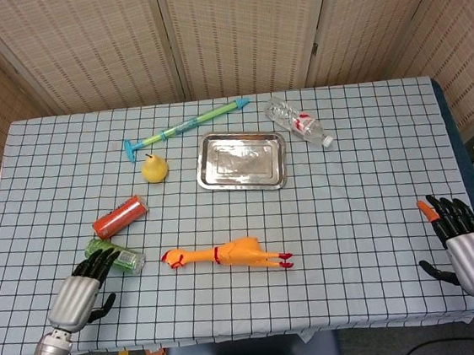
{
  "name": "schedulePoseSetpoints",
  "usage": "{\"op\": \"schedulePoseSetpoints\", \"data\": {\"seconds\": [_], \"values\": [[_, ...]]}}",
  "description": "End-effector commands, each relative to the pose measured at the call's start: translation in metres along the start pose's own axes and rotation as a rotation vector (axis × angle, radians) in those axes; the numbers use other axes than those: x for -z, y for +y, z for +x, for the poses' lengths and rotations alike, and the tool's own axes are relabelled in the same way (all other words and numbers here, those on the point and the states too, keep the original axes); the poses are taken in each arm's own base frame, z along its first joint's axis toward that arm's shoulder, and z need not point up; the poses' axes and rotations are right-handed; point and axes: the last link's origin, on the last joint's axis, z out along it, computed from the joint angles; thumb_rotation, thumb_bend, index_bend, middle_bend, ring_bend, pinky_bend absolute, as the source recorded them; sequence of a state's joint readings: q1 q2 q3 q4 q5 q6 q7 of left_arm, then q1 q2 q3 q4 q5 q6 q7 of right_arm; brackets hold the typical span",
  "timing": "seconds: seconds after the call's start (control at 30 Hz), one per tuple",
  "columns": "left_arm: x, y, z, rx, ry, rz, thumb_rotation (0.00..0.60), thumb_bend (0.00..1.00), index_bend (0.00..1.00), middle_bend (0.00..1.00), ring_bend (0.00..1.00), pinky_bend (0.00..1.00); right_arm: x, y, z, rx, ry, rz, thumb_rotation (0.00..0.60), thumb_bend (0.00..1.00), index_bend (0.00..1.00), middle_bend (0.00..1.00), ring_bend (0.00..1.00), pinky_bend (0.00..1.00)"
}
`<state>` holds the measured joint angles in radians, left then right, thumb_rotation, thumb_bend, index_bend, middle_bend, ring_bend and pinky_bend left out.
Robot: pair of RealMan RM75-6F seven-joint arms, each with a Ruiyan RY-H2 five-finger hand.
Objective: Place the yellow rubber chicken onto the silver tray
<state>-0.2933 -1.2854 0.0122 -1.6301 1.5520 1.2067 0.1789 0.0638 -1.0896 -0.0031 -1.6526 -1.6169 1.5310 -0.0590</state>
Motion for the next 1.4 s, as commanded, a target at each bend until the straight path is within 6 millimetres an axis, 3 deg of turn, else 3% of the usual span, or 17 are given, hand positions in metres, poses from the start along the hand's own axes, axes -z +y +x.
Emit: {"op": "schedulePoseSetpoints", "data": {"seconds": [0.03,0.33,0.53,0.73,0.9,1.07,1.13,1.4], "values": [[-0.037,0.035,-0.008,-0.031,-0.044,-0.089,0.6,0.4,0.0,0.05,0.02,0.18,-0.001,0.001,-0.001,0.0,-0.005,-0.005,0.6,0.11,0.0,0.0,0.0,0.0],[-0.084,0.08,-0.031,-0.077,-0.118,-0.16,0.6,0.39,0.0,0.05,0.02,0.18,-0.003,0.003,-0.001,-0.009,-0.022,-0.017,0.6,0.11,0.0,0.0,0.0,0.0],[-0.095,0.088,-0.036,-0.088,-0.121,-0.168,0.6,0.39,0.0,0.05,0.02,0.17,-0.004,0.004,-0.001,-0.009,-0.026,-0.019,0.6,0.11,0.0,0.0,0.0,0.0],[-0.12,0.101,-0.048,-0.093,-0.106,-0.181,0.6,0.39,0.03,0.07,0.03,0.17,-0.006,0.006,-0.001,-0.009,-0.034,-0.032,0.6,0.11,0.0,0.0,0.0,0.0],[-0.132,0.107,-0.055,-0.08,-0.078,-0.192,0.6,0.39,0.18,0.14,0.08,0.19,-0.005,0.007,0.001,-0.007,-0.029,-0.04,0.6,0.11,0.0,0.0,0.0,0.0],[-0.137,0.115,-0.057,-0.038,-0.007,-0.211,0.6,0.49,0.52,0.39,0.23,0.29,-0.005,0.009,0.001,-0.004,-0.031,-0.046,0.6,0.11,0.0,0.0,0.0,0.0],[-0.137,0.117,-0.057,-0.026,0.007,-0.218,0.6,0.54,0.6,0.48,0.29,0.31,-0.006,0.009,0.0,-0.002,-0.034,-0.048,0.6,0.11,0.0,0.0,0.0,0.0],[-0.136,0.121,-0.054,0.021,0.066,-0.225,0.6,0.71,0.75,0.63,0.42,0.46,-0.005,0.008,0.0,-0.001,-0.041,-0.044,0.6,0.11,0.0,0.0,0.0,0.0]]}}
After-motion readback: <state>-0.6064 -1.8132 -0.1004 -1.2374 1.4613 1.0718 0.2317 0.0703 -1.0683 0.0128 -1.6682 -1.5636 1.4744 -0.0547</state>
